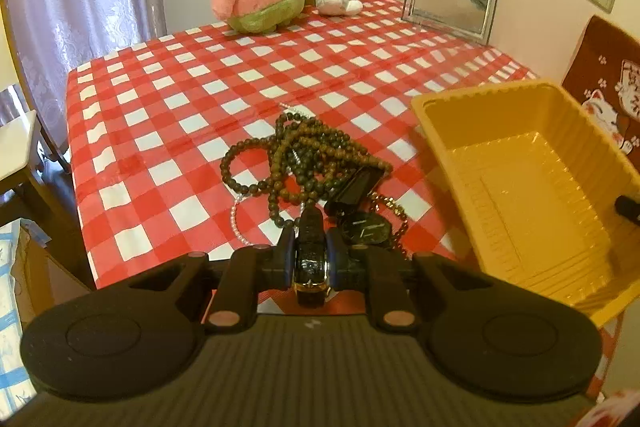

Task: Organize jewelry
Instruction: 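Carry the black fob into the orange tray and open the left tool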

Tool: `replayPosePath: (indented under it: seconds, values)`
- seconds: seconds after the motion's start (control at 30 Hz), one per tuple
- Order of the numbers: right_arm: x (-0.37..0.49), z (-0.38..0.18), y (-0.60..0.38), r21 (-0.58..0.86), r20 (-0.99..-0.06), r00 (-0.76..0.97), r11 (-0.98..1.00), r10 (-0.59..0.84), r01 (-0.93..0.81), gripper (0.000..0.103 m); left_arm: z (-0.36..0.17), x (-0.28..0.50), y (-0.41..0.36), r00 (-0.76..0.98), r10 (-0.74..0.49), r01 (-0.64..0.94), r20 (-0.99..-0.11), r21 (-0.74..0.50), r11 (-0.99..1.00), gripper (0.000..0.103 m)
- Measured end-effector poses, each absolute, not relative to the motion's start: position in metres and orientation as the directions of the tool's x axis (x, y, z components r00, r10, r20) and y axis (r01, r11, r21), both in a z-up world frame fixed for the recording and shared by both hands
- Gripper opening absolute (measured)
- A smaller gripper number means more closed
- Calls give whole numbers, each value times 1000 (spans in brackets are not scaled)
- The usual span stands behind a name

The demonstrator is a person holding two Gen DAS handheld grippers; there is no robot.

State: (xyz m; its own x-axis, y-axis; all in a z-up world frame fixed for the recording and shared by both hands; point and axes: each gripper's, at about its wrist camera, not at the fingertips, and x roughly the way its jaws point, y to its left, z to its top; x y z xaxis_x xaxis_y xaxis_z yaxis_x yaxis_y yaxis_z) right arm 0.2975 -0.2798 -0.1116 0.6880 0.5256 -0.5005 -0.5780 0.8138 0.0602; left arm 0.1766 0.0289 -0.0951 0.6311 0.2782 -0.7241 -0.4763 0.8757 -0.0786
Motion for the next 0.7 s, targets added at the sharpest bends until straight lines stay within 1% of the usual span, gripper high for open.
replayPosePath:
  seconds: [0.1, 0.2, 0.3, 0.4, 0.53, 0.7]
  values:
    - [298, -112, -279, 58, -501, 685, 811, 529, -583, 4, -83, 174, 24, 653, 272, -465, -707, -90, 881, 14]
    - [299, -111, -278, 55, -502, 682, 806, 532, -589, 4, -67, 175, 16, 692, 239, -433, -681, -126, 893, 14]
    - [299, -111, -278, 52, -503, 680, 804, 534, -593, 4, -53, 180, 2, 734, 184, -377, -654, -166, 911, 14]
    - [299, -111, -278, 50, -504, 678, 802, 535, -595, 4, -46, 191, -17, 764, 102, -303, -637, -215, 928, 14]
    - [299, -111, -278, 46, -504, 678, 800, 535, -598, 4, -52, 206, -42, 770, -25, -208, -638, -287, 935, 14]
    - [299, -111, -278, 46, -505, 678, 801, 535, -597, 4, -72, 227, -69, 736, -127, -143, -665, -336, 931, 14]
